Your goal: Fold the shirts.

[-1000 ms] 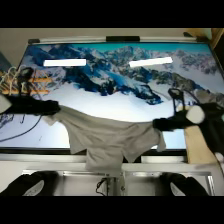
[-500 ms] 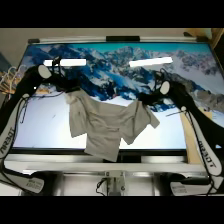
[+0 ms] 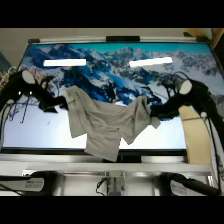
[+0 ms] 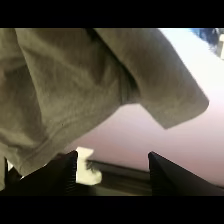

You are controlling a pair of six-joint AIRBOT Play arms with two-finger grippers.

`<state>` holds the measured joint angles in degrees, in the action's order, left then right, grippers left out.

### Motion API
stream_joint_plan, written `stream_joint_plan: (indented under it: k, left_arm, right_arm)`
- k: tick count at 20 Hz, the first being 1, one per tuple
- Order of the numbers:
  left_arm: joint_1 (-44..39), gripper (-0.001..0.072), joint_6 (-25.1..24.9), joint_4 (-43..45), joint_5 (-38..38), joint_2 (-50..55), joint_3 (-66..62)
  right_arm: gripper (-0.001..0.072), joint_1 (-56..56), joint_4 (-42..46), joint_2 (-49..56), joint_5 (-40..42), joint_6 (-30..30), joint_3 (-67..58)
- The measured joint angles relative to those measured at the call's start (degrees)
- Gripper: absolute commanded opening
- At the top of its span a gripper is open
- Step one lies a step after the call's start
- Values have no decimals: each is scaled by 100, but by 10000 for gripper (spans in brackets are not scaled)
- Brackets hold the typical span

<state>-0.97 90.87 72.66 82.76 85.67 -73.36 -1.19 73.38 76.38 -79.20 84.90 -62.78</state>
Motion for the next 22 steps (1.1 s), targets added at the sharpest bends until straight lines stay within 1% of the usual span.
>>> stream_joint_plan:
  k: [1, 4, 6, 8, 9, 10, 11, 12, 13, 18, 19, 20, 21, 22]
  left_arm:
    - [26, 678, -13, -111, -179, -256, 568]
    - [66, 679, -74, -732, -1132, -848, 2116]
    - [57, 679, -155, -1200, -1716, -999, 2734]
    - [-44, 675, -221, -1602, -2111, -1047, 3067]
    - [-127, 605, -238, -1792, -2232, -1040, 3158]
    - [-223, 394, -249, -1886, -2385, -1016, 3237]
    - [-304, 207, -260, -1930, -2511, -975, 3294]
    - [-391, 71, -278, -1961, -2660, -933, 3342]
    - [-442, 42, -293, -2013, -2745, -916, 3375]
    - [-535, 42, -400, -2044, -3051, -981, 3370]
    - [-538, 42, -413, -2004, -3108, -1019, 3362]
    - [-538, 42, -437, -1982, -3132, -1062, 3359]
    - [-533, 42, -448, -1950, -3126, -1110, 3359]
    - [-527, 42, -468, -1980, -3132, -1161, 3348]
  right_arm:
    - [655, 92, -127, -284, -37, -50, 411]
    - [655, 164, -723, -929, 201, -151, 1471]
    - [655, 94, -1040, -1128, 437, -175, 1941]
    - [655, 9, -1246, -1213, 673, -164, 2192]
    - [655, -24, -1314, -1228, 739, -153, 2269]
    - [655, -70, -1370, -1237, 839, -114, 2332]
    - [655, -131, -1419, -1235, 931, -94, 2376]
    - [655, -214, -1460, -1209, 1008, -52, 2411]
    - [655, -339, -1506, -1150, 1099, -33, 2437]
    - [654, -1117, -1985, -527, 1759, 31, 2494]
    - [635, -1255, -2146, -389, 1926, 28, 2496]
    - [468, -1381, -2367, -271, 2015, 24, 2494]
    - [166, -1528, -2566, -144, 2201, 13, 2498]
    - [83, -1641, -2664, -52, 2426, 2, 2503]
